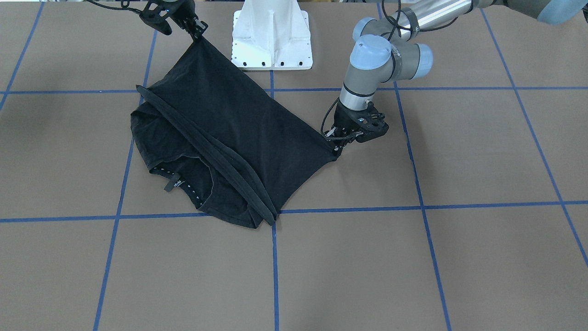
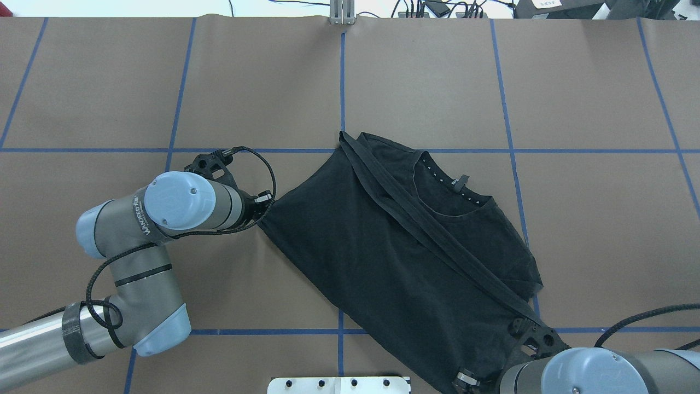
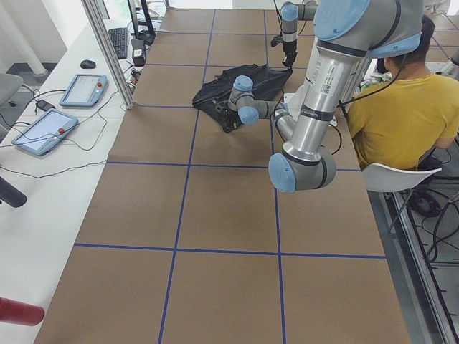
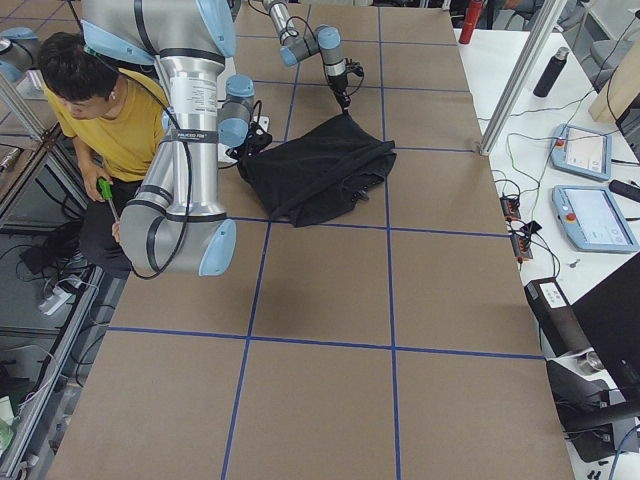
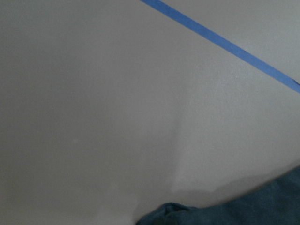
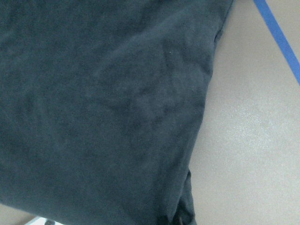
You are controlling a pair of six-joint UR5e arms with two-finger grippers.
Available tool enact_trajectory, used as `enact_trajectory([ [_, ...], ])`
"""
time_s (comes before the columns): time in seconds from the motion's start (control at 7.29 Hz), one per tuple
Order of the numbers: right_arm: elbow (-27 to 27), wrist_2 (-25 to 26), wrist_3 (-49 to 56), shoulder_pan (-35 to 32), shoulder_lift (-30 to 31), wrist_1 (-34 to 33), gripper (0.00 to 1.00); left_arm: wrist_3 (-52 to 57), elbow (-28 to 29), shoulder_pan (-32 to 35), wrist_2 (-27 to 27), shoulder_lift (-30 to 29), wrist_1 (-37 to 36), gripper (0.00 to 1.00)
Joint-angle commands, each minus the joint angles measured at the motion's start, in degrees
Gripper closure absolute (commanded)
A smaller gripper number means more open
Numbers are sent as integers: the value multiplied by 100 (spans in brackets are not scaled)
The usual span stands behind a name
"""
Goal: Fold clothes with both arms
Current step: 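Lower the left gripper to the shirt's far corner and grasp it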
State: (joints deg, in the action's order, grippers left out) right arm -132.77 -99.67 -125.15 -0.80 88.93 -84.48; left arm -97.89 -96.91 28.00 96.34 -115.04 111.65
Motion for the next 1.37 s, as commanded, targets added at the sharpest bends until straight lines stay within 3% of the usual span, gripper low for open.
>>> enact_trajectory([
  [0.0, 6, 0, -1, 71, -7, -7, 100, 173, 15, 145, -2, -1, -2, 100],
  [0.14, 6, 0, -1, 71, -7, -7, 100, 173, 23, 162, -2, -10, 6, 100],
  [0.27, 6, 0, -1, 89, -25, -7, 78, 173, 24, 162, -2, -19, 6, 100],
  [0.41, -12, 17, -9, 98, -33, 2, 1, 173, 32, 171, -2, -27, 6, 100],
  [0.82, -248, 0, -9, -86, -16, -7, 0, 426, 338, 556, 16, -341, 50, 100],
  [1.23, -267, 9, 26, -813, -51, -7, 0, 1094, 1767, 1294, 25, -1483, 356, 100],
])
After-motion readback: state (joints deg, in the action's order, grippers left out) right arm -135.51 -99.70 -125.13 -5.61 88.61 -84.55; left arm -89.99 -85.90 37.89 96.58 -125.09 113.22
